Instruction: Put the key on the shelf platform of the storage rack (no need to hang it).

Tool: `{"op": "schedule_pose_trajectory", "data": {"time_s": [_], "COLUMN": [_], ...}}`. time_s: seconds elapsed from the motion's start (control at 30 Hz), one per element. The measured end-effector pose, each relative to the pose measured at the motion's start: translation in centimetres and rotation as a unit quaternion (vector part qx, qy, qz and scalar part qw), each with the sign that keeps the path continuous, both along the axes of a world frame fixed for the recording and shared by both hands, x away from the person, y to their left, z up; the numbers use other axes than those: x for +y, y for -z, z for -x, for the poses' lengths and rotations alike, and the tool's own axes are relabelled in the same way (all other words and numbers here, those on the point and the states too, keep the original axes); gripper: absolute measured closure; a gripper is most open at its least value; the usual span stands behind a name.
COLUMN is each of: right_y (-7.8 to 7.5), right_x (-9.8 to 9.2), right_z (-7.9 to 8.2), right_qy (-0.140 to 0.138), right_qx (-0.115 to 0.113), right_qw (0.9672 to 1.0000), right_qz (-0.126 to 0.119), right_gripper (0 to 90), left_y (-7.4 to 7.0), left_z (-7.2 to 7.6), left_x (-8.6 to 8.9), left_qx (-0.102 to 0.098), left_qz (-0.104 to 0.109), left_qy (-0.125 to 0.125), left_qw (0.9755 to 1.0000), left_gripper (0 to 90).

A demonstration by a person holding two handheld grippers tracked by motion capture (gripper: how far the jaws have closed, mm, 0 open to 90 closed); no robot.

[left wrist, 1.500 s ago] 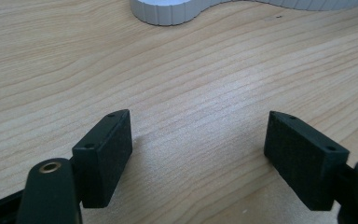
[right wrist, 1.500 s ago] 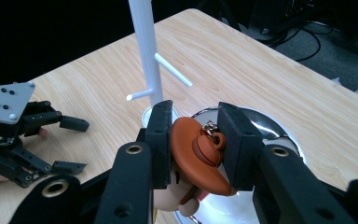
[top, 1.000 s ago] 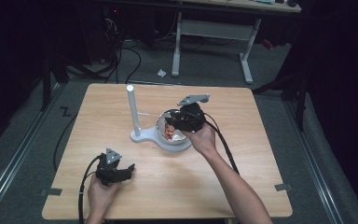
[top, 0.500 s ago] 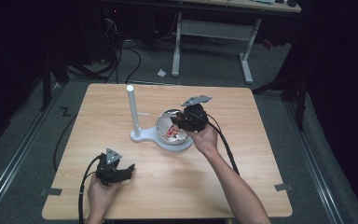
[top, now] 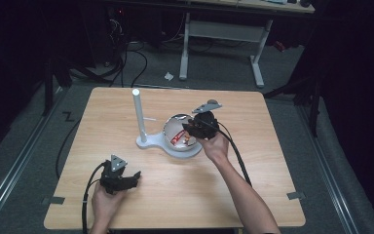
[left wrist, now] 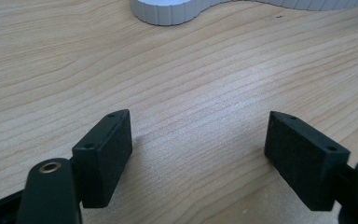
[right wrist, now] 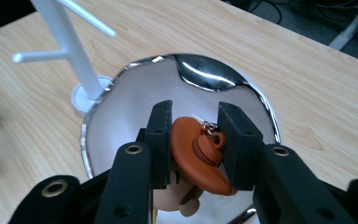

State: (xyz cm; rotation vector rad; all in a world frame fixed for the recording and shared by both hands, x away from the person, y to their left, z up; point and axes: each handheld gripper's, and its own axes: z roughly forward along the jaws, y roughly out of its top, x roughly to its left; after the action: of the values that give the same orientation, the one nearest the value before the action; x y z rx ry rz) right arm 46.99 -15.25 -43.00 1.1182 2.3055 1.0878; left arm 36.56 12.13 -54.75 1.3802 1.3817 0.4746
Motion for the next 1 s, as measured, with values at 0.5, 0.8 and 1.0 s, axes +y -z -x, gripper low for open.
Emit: {"op": "schedule_pose_trajectory", "data": {"time_s": [0.5,0.8,1.0], "right_y": [1.8,1.4,0.5], "right_x": [-0.3,-0.9,-1.7], "right_z": [-0.9,-0.6,-0.1], "right_qy": [0.017,0.016,0.016], "right_qx": [0.015,0.011,0.002], "right_qw": [0.9996,0.9998,0.9997], "right_qz": [0.018,-0.003,-0.017], "right_gripper": [62.2,51.2,48.8], "left_y": [0.0,0.0,0.0], "left_z": [0.0,0.0,0.0], "left_x": [0.0,0.0,0.0], "left_qx": [0.000,0.000,0.000], "left_qz": [0.001,0.000,0.000], "left_qy": [-0.001,0.000,0.000], "left_qw": [1.0000,1.0000,1.0000], "left_gripper": [23.4,23.4,23.4]}}
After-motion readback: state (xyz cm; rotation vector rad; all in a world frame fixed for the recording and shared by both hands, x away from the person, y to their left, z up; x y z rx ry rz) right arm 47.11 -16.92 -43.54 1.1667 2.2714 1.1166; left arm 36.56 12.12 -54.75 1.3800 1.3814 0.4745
